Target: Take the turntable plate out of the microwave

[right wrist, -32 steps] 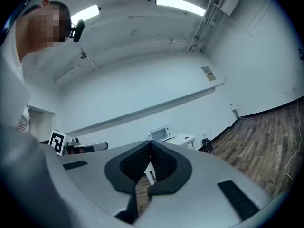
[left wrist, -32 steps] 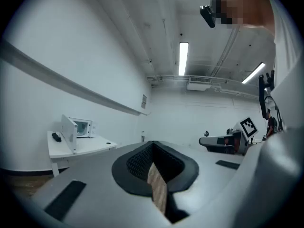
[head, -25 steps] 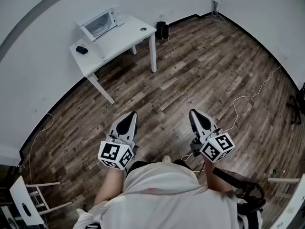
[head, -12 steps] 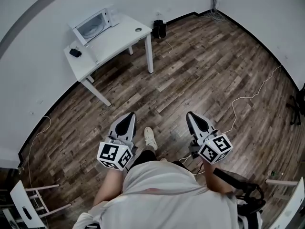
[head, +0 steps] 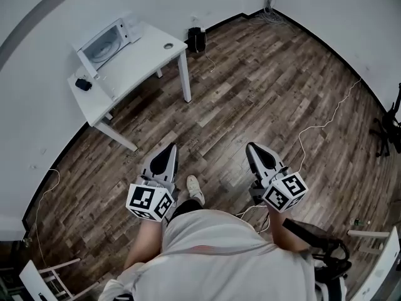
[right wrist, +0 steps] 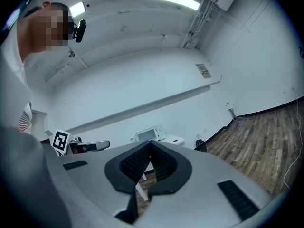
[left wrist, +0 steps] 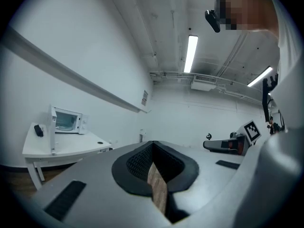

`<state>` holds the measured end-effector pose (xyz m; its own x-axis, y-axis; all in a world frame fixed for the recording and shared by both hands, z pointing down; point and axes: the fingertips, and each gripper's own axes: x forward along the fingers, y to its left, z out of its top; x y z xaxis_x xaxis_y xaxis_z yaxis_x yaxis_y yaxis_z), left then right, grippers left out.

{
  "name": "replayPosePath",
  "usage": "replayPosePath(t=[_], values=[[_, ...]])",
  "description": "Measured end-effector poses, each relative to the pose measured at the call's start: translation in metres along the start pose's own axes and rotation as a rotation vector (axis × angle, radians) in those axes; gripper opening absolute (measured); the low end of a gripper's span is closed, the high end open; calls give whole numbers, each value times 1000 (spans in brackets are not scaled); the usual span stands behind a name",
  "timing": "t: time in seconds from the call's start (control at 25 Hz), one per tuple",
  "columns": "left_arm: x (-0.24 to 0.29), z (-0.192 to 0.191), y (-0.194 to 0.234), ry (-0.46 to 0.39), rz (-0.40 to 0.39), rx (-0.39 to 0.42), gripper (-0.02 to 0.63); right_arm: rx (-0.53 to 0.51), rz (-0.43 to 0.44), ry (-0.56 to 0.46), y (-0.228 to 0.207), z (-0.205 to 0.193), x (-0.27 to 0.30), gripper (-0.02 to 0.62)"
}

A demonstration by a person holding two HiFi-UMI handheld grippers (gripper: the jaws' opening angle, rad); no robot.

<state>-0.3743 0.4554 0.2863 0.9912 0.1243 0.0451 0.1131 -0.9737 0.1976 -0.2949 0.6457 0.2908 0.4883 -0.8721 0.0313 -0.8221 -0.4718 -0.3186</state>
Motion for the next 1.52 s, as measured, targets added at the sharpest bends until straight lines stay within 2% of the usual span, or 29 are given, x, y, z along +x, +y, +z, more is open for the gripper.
replayPosePath(t=[0.32,0.52,0.88,1.0,1.2,1.52], values=[[61,24,84,6,-3,-28,9,-24,2,8,-15,26,105,3],[96,44,140,-8,-3,-14,9,-33,26,-1,-18,40,180,3],[136,43,205,2,13,-47,9,-27,69,53,-25,30,271,3],[150,42,224,6,38,-72,9,-22,86,69,-34,28,295,3],[178,48,258,-4,95,-64,9,-11,134,90,-56,30,346,3],[245,69,315,-24,232,-58,9,9,278,103,-99,52,450,3]])
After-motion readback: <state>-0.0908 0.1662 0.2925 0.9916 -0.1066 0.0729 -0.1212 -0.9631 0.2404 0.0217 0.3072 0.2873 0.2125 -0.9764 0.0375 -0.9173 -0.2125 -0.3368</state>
